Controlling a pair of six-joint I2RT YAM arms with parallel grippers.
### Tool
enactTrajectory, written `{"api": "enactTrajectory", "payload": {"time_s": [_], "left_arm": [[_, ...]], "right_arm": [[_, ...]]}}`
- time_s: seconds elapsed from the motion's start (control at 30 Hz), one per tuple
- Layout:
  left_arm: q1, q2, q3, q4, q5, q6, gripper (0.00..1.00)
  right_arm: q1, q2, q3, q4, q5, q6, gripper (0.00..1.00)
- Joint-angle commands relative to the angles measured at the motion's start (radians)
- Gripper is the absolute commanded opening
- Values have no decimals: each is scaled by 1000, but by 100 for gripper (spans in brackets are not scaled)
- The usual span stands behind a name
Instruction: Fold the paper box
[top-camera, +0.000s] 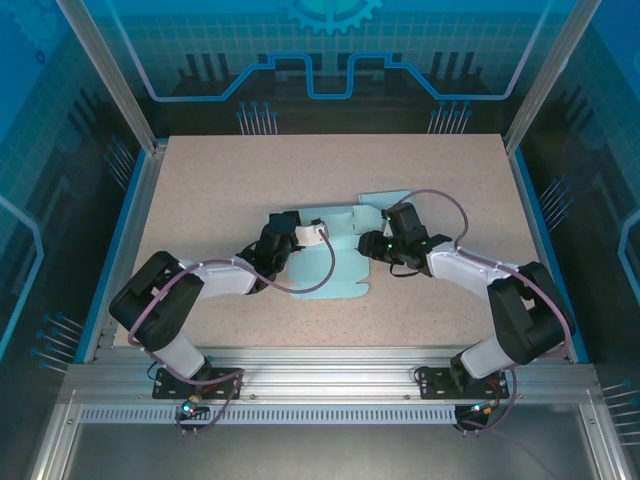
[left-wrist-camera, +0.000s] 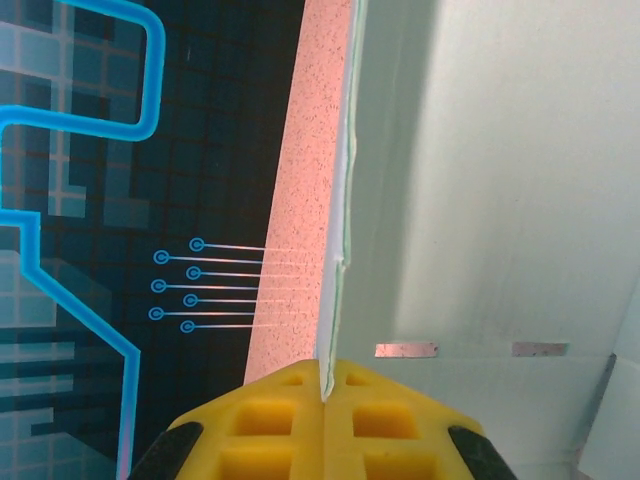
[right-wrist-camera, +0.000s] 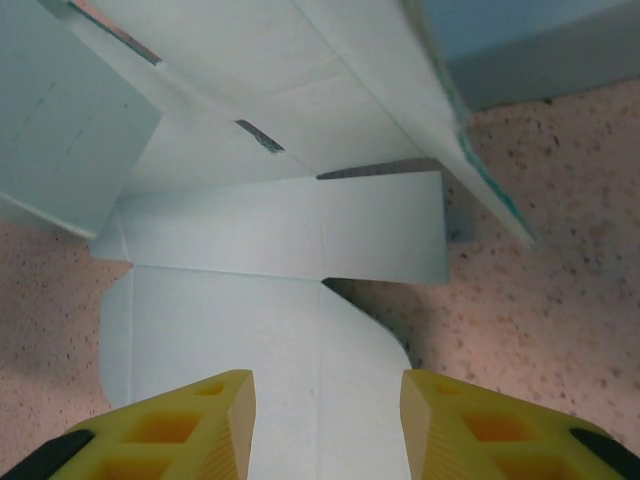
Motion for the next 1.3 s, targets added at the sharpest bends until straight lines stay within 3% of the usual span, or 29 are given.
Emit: {"api": "enactTrajectory", "payload": {"time_s": [0.0, 0.63, 1.27], "left_arm": [[-8, -26, -9, 36, 6, -33, 0], [-9, -21, -13, 34, 19, -45, 0], [-8, 15, 20, 6, 7, -59, 0]], "right_arm": [[-9, 51, 28, 15, 37, -20, 44], [-42, 210, 70, 147, 20, -35, 50], [-47, 195, 44, 291, -65, 27, 40]]}}
